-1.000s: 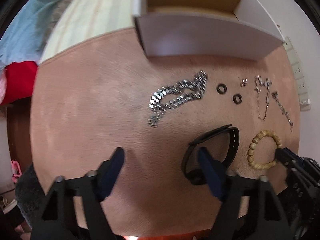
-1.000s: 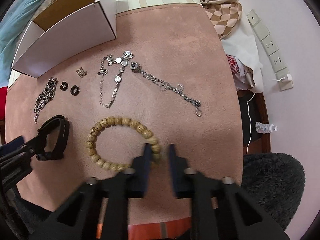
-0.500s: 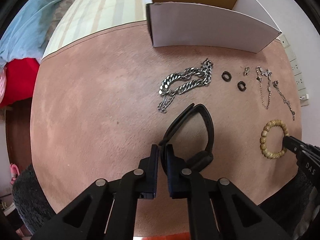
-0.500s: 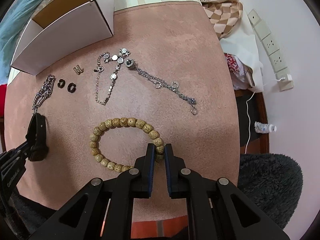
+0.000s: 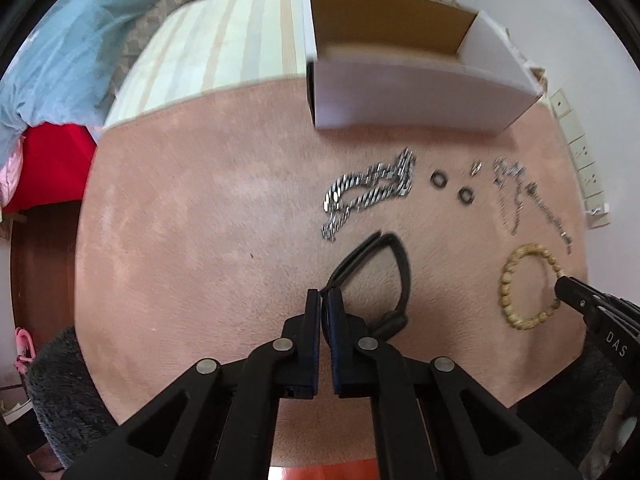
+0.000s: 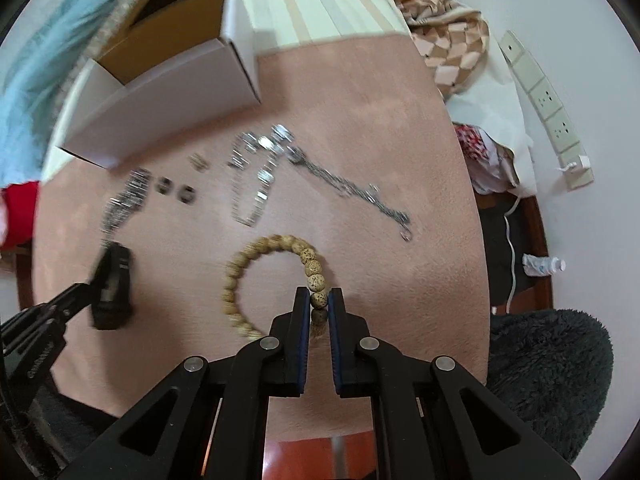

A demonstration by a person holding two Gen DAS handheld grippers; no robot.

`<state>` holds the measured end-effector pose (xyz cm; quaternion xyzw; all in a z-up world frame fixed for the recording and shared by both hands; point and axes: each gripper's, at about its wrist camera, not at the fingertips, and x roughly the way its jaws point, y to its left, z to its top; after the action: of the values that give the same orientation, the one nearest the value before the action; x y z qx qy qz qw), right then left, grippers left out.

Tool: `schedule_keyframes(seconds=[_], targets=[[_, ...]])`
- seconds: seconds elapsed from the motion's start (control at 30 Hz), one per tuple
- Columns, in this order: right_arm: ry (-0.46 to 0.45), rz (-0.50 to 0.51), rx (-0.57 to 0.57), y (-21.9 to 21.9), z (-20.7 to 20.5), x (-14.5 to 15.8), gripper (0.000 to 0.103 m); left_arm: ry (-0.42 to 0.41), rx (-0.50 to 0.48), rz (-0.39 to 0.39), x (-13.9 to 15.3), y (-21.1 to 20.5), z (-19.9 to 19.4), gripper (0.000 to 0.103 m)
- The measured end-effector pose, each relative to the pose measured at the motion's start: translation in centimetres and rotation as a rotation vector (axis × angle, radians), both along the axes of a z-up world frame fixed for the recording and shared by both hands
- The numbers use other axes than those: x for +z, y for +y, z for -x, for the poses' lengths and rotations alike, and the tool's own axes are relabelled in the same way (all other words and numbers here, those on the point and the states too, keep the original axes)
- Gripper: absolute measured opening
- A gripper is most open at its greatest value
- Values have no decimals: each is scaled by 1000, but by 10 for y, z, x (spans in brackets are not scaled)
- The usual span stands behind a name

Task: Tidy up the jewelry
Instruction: 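Grasp the black watch band with the left tool while the right tool grasps the wooden bead bracelet, then carry the watch band and bead bracelet into the white box and release both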

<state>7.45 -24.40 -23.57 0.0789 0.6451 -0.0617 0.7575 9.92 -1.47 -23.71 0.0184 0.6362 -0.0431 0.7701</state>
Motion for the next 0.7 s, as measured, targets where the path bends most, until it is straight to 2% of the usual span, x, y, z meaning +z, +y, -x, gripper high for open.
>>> schedule_keyframes(seconds=[0.27,0.47,0.53,0.6,0.7], targets=[[-132,-79,56,17,-16,68,9,-115,10,83,70,10,-6,1],[-235,-123,114,27,-42,124,9,-182,10,151,110,-7,-54,1],[-264,-127,135,31,-53,139,9,-191,7,169,116,-6,-65,1],[-281,-127,153,34,-64,149,9,-163,-2,208,115,-3,-74,3],[-292,-129,161,37,-75,154,9,-103,20,248,97,6,-78,10]])
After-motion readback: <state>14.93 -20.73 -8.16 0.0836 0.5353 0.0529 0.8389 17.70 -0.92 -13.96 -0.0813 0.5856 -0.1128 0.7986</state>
